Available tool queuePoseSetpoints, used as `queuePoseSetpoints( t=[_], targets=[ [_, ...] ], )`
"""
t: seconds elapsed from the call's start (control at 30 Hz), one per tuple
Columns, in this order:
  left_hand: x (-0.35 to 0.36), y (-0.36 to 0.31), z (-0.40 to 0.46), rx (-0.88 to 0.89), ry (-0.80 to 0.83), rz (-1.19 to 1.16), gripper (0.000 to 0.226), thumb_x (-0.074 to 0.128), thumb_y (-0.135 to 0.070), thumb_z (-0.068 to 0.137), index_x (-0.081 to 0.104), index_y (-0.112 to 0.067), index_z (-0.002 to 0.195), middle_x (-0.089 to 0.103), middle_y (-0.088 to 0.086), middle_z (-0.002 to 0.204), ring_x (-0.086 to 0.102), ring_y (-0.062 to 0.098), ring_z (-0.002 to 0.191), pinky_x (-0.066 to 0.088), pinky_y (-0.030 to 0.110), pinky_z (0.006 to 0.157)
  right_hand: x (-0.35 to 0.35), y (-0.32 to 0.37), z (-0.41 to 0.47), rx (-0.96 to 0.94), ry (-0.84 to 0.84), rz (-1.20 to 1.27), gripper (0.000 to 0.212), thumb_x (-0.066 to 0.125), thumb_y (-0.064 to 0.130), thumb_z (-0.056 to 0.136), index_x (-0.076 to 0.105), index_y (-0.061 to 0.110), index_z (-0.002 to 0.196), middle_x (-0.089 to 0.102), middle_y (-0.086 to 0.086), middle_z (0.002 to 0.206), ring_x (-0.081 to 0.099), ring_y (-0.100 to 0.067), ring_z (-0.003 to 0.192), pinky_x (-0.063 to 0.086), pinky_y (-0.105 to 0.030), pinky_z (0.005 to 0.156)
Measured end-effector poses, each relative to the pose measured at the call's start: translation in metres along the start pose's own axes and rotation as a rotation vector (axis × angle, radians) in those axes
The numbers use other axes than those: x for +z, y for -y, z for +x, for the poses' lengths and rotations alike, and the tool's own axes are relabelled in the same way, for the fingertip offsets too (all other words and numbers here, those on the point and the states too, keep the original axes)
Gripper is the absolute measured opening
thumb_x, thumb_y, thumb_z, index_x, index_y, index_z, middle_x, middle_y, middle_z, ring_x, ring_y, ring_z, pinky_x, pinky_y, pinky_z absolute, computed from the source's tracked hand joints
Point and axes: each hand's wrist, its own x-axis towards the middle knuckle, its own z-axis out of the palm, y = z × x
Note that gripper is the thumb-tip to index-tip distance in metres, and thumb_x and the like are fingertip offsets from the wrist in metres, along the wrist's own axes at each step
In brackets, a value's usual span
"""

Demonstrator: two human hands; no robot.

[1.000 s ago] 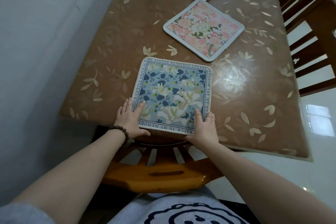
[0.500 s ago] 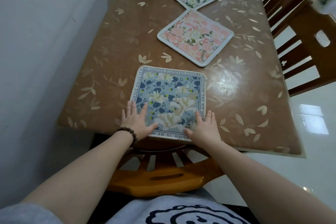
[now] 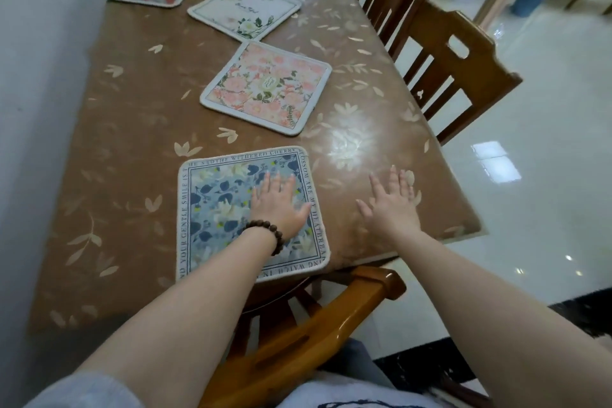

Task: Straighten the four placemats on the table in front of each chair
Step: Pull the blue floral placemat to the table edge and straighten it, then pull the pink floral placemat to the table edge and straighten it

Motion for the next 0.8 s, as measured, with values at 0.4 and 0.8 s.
queuePoseSetpoints(
  t=[0.4,0.8],
  targets=[
    [0.005,-0.093,0.041,0.101,0.060,0.045,0.075,0.031,-0.063,0.089,0.009,-0.026,0.151,0.010,0.007,0.159,0.006,0.025,0.145,0.007,0.046,0.116,-0.026,-0.098,0.011,0.202,-0.052,0.132,0.067,0.033,0.055,0.093,0.015,0.025,0.150,-0.006,-0.012,0.159,-0.011,-0.026,0.145,-0.002,-0.043,0.117],
    [0.032,-0.214,0.106,-0.088,-0.035,0.063,0.073,0.034,-0.060,0.090,0.013,-0.026,0.150,0.012,0.007,0.159,0.006,0.025,0.145,0.007,0.048,0.116,-0.038,-0.215,0.123,-0.085,0.004,0.218,0.061,0.033,0.048,0.096,0.015,0.025,0.150,-0.001,-0.009,0.160,-0.010,-0.023,0.145,-0.004,-0.041,0.117]
  ],
)
